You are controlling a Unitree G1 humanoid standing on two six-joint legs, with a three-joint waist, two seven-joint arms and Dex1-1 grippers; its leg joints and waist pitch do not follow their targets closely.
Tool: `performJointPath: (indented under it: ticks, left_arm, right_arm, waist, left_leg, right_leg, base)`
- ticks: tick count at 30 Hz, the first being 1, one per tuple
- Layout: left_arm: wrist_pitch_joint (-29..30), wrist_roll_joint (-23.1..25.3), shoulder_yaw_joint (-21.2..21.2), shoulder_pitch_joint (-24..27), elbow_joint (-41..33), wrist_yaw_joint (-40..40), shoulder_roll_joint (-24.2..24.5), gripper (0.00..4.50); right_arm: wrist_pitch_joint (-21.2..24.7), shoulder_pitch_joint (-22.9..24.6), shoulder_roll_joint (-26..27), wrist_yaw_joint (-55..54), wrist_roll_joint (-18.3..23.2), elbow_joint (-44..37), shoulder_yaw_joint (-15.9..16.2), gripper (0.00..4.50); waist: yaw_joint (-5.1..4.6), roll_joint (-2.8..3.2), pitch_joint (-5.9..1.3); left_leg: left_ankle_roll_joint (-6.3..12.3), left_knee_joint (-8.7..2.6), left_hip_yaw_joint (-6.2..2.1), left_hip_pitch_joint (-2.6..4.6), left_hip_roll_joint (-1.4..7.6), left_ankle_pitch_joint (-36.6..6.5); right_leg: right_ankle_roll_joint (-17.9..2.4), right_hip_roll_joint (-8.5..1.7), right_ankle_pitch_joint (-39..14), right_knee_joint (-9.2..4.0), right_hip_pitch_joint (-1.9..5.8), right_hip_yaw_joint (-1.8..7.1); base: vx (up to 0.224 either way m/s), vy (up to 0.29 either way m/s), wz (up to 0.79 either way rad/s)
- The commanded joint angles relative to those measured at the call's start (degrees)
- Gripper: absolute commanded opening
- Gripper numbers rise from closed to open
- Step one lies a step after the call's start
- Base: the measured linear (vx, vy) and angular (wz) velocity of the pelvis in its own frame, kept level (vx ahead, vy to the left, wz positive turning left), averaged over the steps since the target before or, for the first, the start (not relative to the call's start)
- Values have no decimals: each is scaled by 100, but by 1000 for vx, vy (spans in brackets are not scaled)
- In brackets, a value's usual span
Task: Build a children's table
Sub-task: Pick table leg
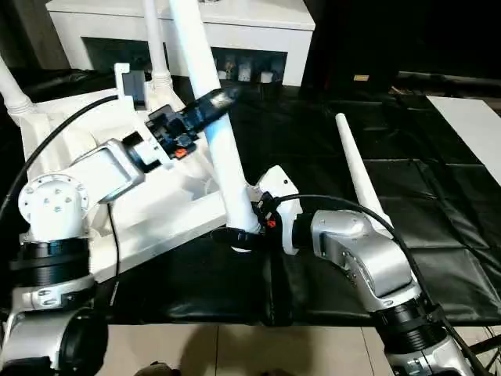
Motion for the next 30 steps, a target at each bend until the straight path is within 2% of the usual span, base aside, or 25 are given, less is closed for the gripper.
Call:
performJointPath:
  ticks: [1, 4, 7, 8, 11, 12, 19, 20, 21, 24, 26, 29, 30]
  left_arm:
    - [-12, 49, -31, -60, 28, 58, 19, 404]
    - [-11, 66, -69, -44, 35, 58, 46, 374]
    - [-112, 116, -79, -51, 64, 123, 57, 364]
    - [-161, 160, -87, -56, 78, 156, 62, 338]
    - [-278, 260, -118, -68, 94, 115, 81, 329]
    - [-281, 258, -113, -70, 97, 114, 80, 311]
    - [-584, 407, 70, -181, 335, 390, 81, 263]
    - [-592, 409, 75, -183, 342, 400, 82, 252]
    - [-672, 458, 119, -219, 417, 495, 104, 243]
    - [-734, 489, 167, -277, 512, 536, 141, 225]
    - [-785, 533, 169, -331, 575, 573, 173, 204]
    - [-784, 546, 182, -379, 643, 598, 194, 186]
    - [-793, 554, 185, -389, 665, 602, 198, 175]
  right_arm:
    - [-27, -128, -37, -14, -33, -48, -53, 270]
    - [-30, -147, -49, -9, -31, -32, -59, 270]
    - [-30, -161, -37, -21, -35, -17, -67, 270]
    - [-32, -164, -34, -22, -37, -12, -69, 270]
    - [-47, -161, -11, -21, -77, -10, -96, 270]
    - [-50, -162, -12, -22, -81, -11, -96, 270]
    - [-172, -193, 78, -167, -132, 71, -169, 270]
    - [-169, -195, 88, -173, -124, 77, -179, 305]
    - [-154, -246, 211, -273, -32, 156, -334, 340]
    - [-141, -365, 389, -446, 152, 263, -678, 351]
    - [16, -516, 540, -599, 543, 323, -1148, 373]
    - [182, -682, 573, -677, 918, 413, -1601, 392]
    - [265, -761, 564, -758, 1053, 508, -1815, 416]
  waist:
    - [25, -61, -426]
    - [39, -45, -431]
    - [43, -45, -434]
    - [44, -41, -434]
    - [40, -44, -430]
    - [39, -49, -433]
    - [53, -49, -442]
    - [54, -44, -444]
    - [51, -49, -443]
    - [45, -42, -450]
    - [43, -10, -453]
    - [52, -14, -460]
    - [82, 18, -465]
  left_leg:
    - [44, -428, -87, 86, 254, -929]
    - [67, -422, -88, 86, 254, -849]
    - [79, -421, -88, 86, 255, -819]
    - [77, -421, -88, 87, 257, -838]
    - [63, -426, -89, 92, 259, -889]
    - [59, -423, -86, 89, 255, -879]
    - [74, -417, -86, 88, 249, -803]
    - [76, -414, -85, 93, 253, -804]
    - [84, -413, -83, 88, 246, -815]
    - [75, -414, -88, 100, 248, -822]
    - [76, -413, -87, 117, 248, -804]
    - [85, -412, -80, 116, 249, -731]
    - [95, -405, -77, 124, 249, -667]
  right_leg:
    - [-973, -319, -1415, -409, 321, 257]
    - [-984, -317, -1328, -391, 319, 260]
    - [-1012, -316, -1243, -390, 320, 258]
    - [-1024, -316, -1228, -386, 323, 258]
    - [-993, -318, -1320, -399, 318, 258]
    - [-989, -316, -1309, -395, 324, 259]
    - [-1010, -316, -1167, -382, 330, 257]
    - [-1026, -319, -1151, -378, 323, 259]
    - [-1032, -317, -1172, -381, 324, 256]
    - [-1010, -317, -1207, -372, 317, 253]
    - [-1051, -313, -1135, -365, 312, 255]
    - [-1119, -304, -951, -348, 319, 252]
    - [-1151, -300, -830, -334, 315, 250]
  base:
    - [0, 0, 0]
    - [0, 0, 0]
    - [0, 0, 0]
    - [0, 0, 0]
    - [0, 0, 0]
    - [0, 0, 0]
    - [0, 0, 0]
    - [0, 0, 0]
    - [0, 0, 0]
    - [0, 0, 0]
    - [0, 0, 0]
    - [0, 0, 0]
    - [0, 0, 0]
